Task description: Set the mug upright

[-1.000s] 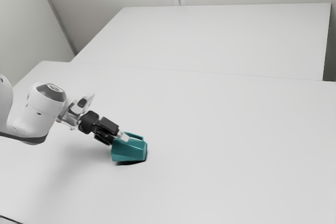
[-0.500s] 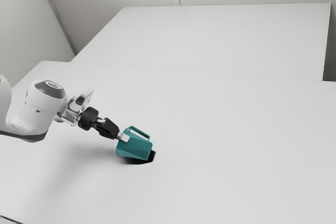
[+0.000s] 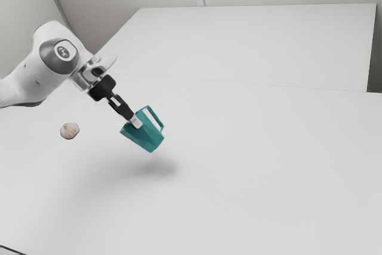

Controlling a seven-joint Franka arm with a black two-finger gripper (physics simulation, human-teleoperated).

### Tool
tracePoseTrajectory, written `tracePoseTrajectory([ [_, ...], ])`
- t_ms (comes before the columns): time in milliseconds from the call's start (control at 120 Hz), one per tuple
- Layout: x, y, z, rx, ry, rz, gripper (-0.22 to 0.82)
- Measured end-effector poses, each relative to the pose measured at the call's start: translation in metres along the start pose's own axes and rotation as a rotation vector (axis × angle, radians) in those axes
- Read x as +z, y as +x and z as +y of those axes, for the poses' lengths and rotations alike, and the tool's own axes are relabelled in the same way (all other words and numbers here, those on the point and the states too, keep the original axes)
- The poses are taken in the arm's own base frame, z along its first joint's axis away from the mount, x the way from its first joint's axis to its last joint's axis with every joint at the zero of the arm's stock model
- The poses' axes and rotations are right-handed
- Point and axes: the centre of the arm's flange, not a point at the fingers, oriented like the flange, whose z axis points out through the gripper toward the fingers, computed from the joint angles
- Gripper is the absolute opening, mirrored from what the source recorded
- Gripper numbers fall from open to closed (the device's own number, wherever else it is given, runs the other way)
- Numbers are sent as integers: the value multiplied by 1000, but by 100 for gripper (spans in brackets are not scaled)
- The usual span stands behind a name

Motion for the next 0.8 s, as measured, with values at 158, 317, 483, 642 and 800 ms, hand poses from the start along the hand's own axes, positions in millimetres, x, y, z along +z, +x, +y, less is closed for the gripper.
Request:
tracePoseTrajectory([
  [158, -2, 7, -8, -18, 238, -153, -18],
  [317, 27, 31, 1, -4, 393, -242, -18],
  [483, 71, 48, 12, -23, 442, -267, -18],
  [642, 93, 49, 5, -95, 453, -266, -18],
  [800, 76, 23, -38, -257, 472, -232, -18],
])
